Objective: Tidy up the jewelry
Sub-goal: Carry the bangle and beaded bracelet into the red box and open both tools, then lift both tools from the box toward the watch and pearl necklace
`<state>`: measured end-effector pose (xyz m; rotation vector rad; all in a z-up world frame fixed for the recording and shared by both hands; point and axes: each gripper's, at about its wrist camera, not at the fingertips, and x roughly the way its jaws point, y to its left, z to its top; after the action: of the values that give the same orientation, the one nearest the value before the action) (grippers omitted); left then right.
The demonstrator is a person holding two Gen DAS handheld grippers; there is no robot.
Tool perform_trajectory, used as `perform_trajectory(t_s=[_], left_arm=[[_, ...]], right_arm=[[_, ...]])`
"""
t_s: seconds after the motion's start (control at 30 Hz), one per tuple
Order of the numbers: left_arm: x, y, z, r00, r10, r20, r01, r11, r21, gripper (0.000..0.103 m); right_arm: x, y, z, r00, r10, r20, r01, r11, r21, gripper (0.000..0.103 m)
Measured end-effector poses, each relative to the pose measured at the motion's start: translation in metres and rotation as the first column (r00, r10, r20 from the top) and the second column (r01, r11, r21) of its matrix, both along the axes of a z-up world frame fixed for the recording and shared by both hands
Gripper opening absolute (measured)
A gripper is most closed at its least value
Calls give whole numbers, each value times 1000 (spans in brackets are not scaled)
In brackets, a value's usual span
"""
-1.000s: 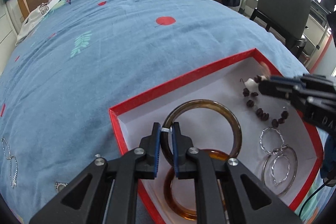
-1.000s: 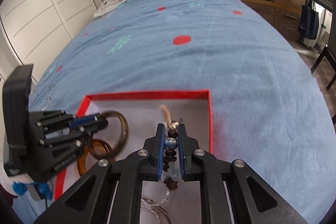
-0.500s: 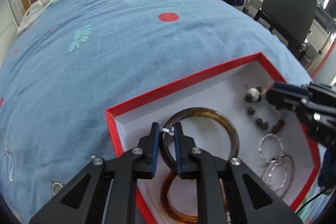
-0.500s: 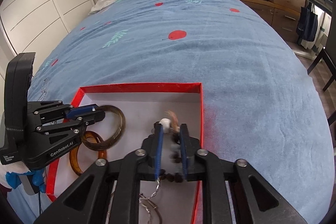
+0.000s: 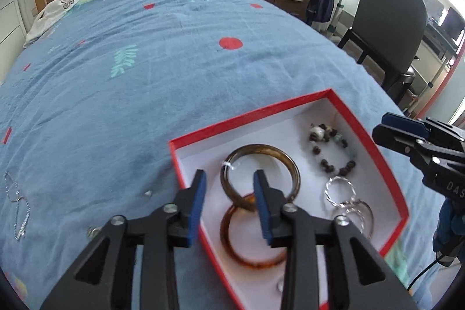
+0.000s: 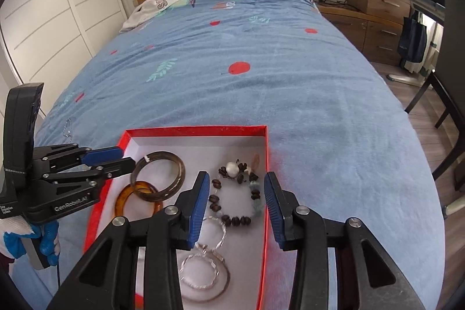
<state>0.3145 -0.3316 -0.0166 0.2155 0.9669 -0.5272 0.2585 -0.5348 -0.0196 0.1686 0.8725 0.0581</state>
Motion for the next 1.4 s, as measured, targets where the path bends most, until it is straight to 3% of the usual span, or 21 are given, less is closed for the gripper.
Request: perform_trajectory(t_s=[0.6, 1.0, 1.4], left_arm=[[-106, 92, 65, 994, 81, 67, -79, 996, -36, 46], [-162, 157, 78, 983, 161, 87, -161, 987, -14, 53], [-202, 255, 109, 936, 312, 162, -308, 950, -52, 53]], right_arm=[[-103, 36, 67, 996, -32, 89, 30, 999, 29, 45], [-160, 68, 88, 991, -38, 131, 32, 998, 52, 53], [-191, 111, 102, 987, -10, 161, 0, 998, 62, 56]])
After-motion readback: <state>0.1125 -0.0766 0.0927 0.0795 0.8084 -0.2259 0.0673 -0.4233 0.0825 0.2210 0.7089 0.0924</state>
